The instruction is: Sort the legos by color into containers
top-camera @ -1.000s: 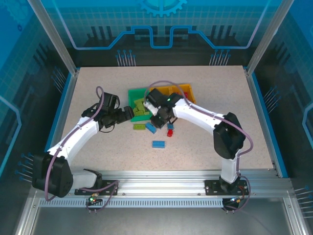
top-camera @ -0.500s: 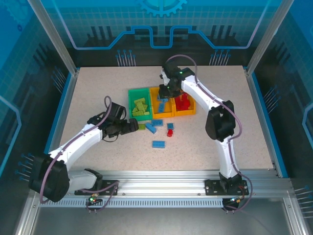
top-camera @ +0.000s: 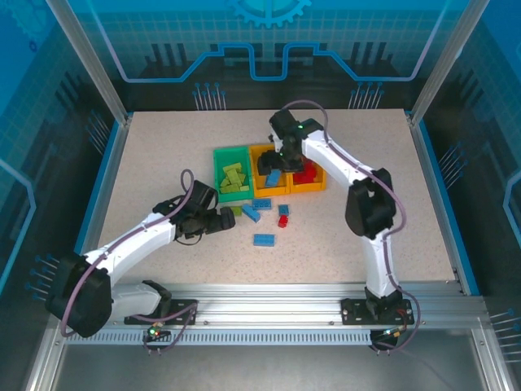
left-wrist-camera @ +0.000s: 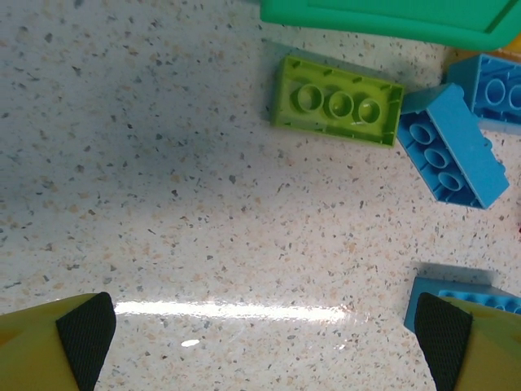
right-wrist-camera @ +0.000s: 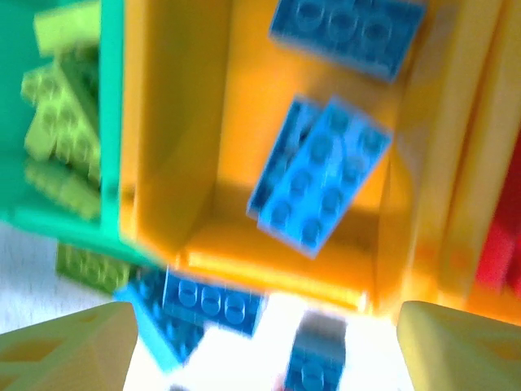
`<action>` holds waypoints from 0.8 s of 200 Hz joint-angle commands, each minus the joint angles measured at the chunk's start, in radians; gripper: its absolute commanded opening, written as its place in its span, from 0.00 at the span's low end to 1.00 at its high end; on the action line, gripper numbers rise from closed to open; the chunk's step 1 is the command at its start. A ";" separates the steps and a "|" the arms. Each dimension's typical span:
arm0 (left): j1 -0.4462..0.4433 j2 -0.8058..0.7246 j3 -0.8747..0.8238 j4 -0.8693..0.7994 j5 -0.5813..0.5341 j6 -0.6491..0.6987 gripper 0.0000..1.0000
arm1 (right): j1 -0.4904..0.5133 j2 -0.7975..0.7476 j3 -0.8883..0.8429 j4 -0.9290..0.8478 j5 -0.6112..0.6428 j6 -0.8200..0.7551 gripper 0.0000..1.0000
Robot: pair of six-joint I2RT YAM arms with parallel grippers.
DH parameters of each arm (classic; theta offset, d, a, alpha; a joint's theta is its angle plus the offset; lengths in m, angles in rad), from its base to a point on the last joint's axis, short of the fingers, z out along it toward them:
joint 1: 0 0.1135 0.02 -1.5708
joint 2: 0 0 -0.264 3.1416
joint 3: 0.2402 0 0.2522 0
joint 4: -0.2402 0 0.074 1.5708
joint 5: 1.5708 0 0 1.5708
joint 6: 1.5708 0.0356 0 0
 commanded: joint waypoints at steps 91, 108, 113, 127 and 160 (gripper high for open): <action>-0.001 -0.027 -0.023 -0.006 -0.040 0.001 0.99 | 0.404 -0.256 -0.575 0.146 0.127 0.434 0.97; 0.000 -0.037 -0.033 -0.010 -0.050 -0.001 0.99 | 0.414 -0.216 -0.546 0.147 0.128 0.439 0.99; 0.001 -0.039 -0.037 -0.012 -0.052 -0.001 0.99 | 0.416 -0.203 -0.537 0.143 0.130 0.439 1.00; 0.002 -0.053 -0.052 -0.013 -0.059 -0.004 0.99 | 0.418 -0.170 -0.516 0.136 0.136 0.443 1.00; 0.010 -0.089 -0.076 -0.030 -0.072 -0.004 0.99 | 0.418 -0.109 -0.479 0.138 0.139 0.446 1.00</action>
